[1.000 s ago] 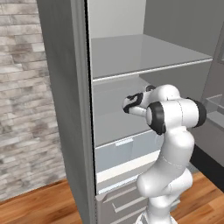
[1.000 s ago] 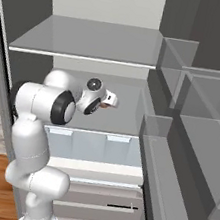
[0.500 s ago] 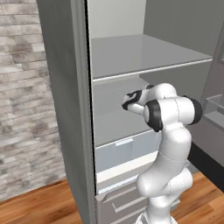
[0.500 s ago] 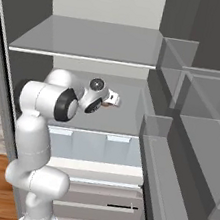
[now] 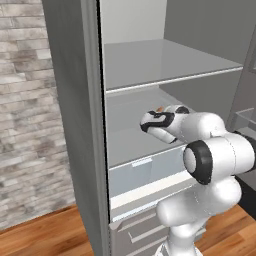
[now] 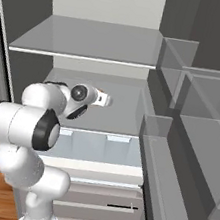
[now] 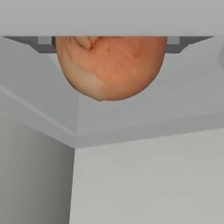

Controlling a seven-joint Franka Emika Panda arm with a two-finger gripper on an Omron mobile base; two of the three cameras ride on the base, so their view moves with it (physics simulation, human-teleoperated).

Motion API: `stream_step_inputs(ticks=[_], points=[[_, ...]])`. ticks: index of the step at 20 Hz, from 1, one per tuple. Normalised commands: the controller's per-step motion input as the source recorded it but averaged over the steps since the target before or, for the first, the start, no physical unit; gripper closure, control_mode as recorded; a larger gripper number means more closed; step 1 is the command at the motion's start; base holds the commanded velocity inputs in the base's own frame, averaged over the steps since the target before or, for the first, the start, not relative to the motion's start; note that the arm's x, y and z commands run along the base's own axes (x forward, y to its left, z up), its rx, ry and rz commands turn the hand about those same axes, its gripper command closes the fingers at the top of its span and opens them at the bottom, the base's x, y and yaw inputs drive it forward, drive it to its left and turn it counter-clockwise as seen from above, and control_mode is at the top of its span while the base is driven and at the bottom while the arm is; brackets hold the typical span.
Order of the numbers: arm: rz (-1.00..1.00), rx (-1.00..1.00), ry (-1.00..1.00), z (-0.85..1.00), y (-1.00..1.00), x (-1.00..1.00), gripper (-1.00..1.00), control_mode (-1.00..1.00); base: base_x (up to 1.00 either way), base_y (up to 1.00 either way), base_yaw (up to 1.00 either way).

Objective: Open the fridge, remove the tangerine, onion, and fish, and place them on any counter.

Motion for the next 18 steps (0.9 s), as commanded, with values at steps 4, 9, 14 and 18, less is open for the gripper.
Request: stream_step_inputs(ticks=[4, 9, 14, 18], points=[[0.0, 0.0, -0.04, 1.0, 0.01, -1.0, 1.0, -1.0, 0.0, 0.0, 0.0], [0.0, 0.0, 0.02, 1.0, 0.0, -1.0, 1.0, -1.0, 0.0, 0.0, 0.0], [0.0, 0.0, 0.24, 1.0, 0.03, -1.0, 1.0, -1.0, 0.0, 0.0, 0.0], [0.0, 0.0, 0.39, 1.0, 0.0, -0.99, 1.0, -1.0, 0.0, 0.0, 0.0]])
